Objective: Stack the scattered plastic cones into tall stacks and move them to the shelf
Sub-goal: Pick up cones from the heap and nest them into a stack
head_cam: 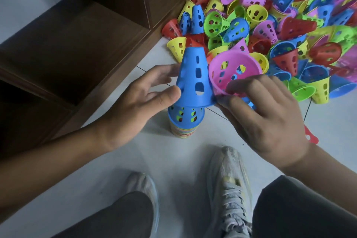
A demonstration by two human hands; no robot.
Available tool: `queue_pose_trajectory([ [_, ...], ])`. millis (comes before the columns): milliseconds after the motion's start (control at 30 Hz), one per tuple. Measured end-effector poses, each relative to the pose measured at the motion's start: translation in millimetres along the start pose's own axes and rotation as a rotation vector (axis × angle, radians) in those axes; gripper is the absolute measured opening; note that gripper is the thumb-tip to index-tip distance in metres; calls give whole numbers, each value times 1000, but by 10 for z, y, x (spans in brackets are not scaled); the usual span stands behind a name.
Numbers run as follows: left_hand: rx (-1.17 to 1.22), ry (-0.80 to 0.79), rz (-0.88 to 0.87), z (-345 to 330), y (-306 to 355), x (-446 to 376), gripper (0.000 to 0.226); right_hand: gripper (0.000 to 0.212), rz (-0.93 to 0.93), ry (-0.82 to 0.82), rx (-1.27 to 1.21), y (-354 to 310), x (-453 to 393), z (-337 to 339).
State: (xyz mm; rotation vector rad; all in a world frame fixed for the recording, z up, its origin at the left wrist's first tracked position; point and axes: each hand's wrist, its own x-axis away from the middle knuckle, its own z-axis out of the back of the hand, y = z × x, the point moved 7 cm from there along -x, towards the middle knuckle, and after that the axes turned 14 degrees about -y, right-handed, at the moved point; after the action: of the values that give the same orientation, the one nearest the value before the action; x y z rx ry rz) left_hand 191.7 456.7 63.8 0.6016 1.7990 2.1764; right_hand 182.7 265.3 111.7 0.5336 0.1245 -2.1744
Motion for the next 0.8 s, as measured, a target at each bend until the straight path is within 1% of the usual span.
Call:
queue_pose_trajectory([
  [67, -7, 11, -8, -27, 50, -53, 54, 9, 5, -10, -26, -31, -10, -36],
  [133, -35, 56, 0, -18, 54, -83, 48, 12, -29, -30, -83, -29, -9, -85],
  [233, -104, 94, 6, 1, 13, -78, 47, 26, -158, -82, -254, 55, 42, -156],
  [300, -116, 104, 1, 15, -45, -50, 48, 27, -277, -87, -439, 134, 95, -167],
  [433, -159, 100, 11, 10, -167, -5, 48, 17, -555, 24, -734, 289, 203, -131],
  [533, -230, 88, 22, -34, -207, -10, 48, 14, -783, 142, -1090, 404, 281, -151],
  [600, -251, 79, 42, -57, -239, -27, 48, 14, -889, 216, -1327, 443, 289, -162],
  [700, -273, 77, 57, -54, -239, -42, 51, 24, -937, 246, -1615, 394, 222, -181],
  [800, -278, 85, 4, -49, -96, -33, 69, 28, -891, 230, -1771, 300, 128, -165],
])
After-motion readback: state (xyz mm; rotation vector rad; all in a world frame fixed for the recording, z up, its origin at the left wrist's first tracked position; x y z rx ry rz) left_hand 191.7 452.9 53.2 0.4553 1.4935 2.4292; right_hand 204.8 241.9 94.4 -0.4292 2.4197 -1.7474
